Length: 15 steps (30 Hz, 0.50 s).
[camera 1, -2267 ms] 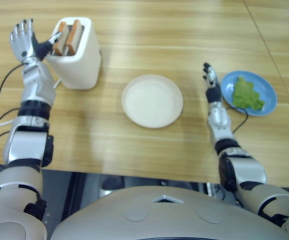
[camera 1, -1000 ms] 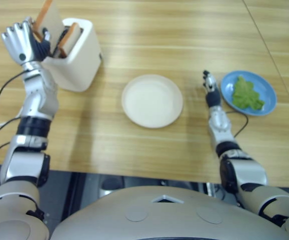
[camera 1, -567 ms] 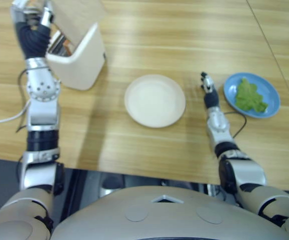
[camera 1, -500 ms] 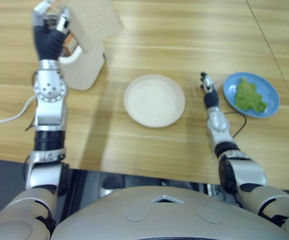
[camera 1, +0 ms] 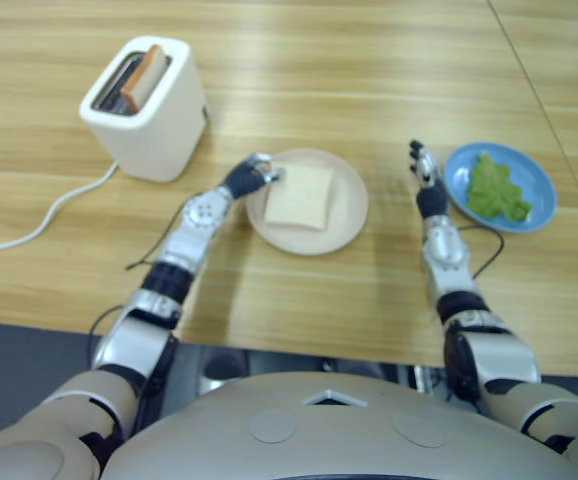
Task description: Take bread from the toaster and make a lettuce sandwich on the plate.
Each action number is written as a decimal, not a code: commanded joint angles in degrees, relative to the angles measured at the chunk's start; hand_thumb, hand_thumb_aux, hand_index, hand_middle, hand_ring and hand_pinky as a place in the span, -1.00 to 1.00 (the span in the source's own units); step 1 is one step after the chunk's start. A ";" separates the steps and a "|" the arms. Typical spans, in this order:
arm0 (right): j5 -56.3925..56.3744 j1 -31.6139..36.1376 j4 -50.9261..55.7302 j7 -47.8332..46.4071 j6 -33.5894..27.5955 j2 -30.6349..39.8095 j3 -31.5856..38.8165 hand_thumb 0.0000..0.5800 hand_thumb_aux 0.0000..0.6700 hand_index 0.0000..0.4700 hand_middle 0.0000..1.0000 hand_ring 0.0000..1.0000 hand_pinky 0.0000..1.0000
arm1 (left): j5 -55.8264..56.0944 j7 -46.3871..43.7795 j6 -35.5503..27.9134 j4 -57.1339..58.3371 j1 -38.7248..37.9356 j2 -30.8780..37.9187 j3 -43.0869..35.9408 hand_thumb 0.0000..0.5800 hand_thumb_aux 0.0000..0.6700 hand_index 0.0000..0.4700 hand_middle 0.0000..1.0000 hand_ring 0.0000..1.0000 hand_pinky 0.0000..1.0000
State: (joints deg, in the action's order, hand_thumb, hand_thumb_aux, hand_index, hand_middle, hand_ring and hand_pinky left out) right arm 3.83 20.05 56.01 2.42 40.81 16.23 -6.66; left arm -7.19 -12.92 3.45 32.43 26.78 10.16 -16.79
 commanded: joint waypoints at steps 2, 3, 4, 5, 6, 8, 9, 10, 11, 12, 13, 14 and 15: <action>-0.47 -0.83 -1.00 -0.56 -0.96 -0.11 -0.13 -1.00 -1.00 -1.00 -1.00 -1.00 -1.00 | -4.11 1.53 1.51 4.31 2.00 -1.08 -1.33 1.00 1.00 0.96 1.00 1.00 1.00; -0.44 -0.78 -1.08 -0.58 -1.06 -0.16 -0.10 -1.00 -1.00 -1.00 -1.00 -1.00 -1.00 | -4.52 1.08 2.00 3.95 2.04 -0.98 -1.58 1.00 1.00 0.96 1.00 1.00 1.00; -0.42 -0.77 -1.21 -0.59 -1.13 -0.20 -0.08 -1.00 -1.00 -1.00 -1.00 -1.00 -1.00 | -5.09 0.81 2.15 3.30 1.92 -0.74 -1.84 0.58 0.08 0.06 1.00 1.00 1.00; -0.42 -0.78 -1.36 -0.63 -1.19 -0.21 -0.08 -1.00 -1.00 -1.00 -1.00 -1.00 -1.00 | -5.64 0.65 2.28 2.41 1.73 -0.42 -1.96 0.58 0.08 0.06 1.00 1.00 1.00; -0.46 -0.84 -1.58 -0.67 -1.20 -0.20 -0.10 -1.00 -1.00 -1.00 -1.00 -1.00 -1.00 | -6.32 0.96 2.75 1.28 1.50 0.03 -1.93 -1.00 -1.00 -1.00 0.12 0.12 0.12; -0.50 -0.96 -1.93 -0.74 -1.20 -0.14 -0.14 -1.00 -1.00 -1.00 -1.00 -1.00 -1.00 | -7.05 1.59 4.85 -1.98 0.81 1.11 -1.46 -1.00 -1.00 -1.00 -1.00 -1.00 -1.00; -0.50 -1.04 -2.14 -0.78 -1.20 -0.10 -0.15 -1.00 -1.00 -1.00 -1.00 -1.00 -1.00 | -6.96 1.35 6.08 -4.44 0.20 1.65 -1.10 -1.00 -1.00 -1.00 -1.00 -1.00 -1.00; -0.47 -1.08 -2.29 -0.81 -1.21 -0.06 -0.14 -1.00 -1.00 -1.00 -1.00 -1.00 -1.00 | -6.66 0.88 6.95 -7.21 -0.47 2.17 -0.70 -1.00 -1.00 -1.00 -1.00 -1.00 -1.00; -0.19 -1.20 -2.61 -0.79 -1.24 0.09 0.02 -1.00 -1.00 -1.00 -1.00 -1.00 -1.00 | -6.06 0.46 7.21 -10.59 -1.19 2.58 -0.04 -1.00 -1.00 -1.00 -1.00 -1.00 -1.00; 0.17 -1.39 -3.05 -0.77 -1.23 0.25 0.24 -1.00 -1.00 -1.00 -1.00 -1.00 -1.00 | -5.48 0.43 7.38 -13.88 -1.73 2.93 0.75 -1.00 -1.00 -1.00 -1.00 -1.00 -1.00; 0.47 -1.68 -3.68 -0.74 -1.12 0.40 0.43 -1.00 -1.00 -1.00 -1.00 -1.00 -1.00 | -4.95 0.37 7.43 -16.88 -2.25 3.19 1.55 -1.00 -1.00 -1.00 -1.00 -1.00 -1.00; 0.78 -2.07 -4.60 -0.62 -0.87 0.64 0.54 -1.00 -1.00 -1.00 -1.00 -1.00 -1.00 | -4.33 0.06 7.31 -19.80 -2.76 3.46 2.30 -1.00 -1.00 -1.00 -1.00 -1.00 -1.00; 1.13 -2.43 -5.57 -0.42 -0.65 0.96 0.62 -1.00 -1.00 -1.00 -1.00 -1.00 -1.00 | -3.80 -0.32 7.02 -22.36 -3.26 3.67 2.98 -1.00 -1.00 -1.00 -1.00 -1.00 -1.00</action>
State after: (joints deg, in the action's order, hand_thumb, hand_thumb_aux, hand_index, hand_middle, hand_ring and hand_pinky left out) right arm 4.04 18.77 52.24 1.91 40.46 16.49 -6.40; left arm -12.25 -12.21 10.70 15.30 24.56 13.04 -15.44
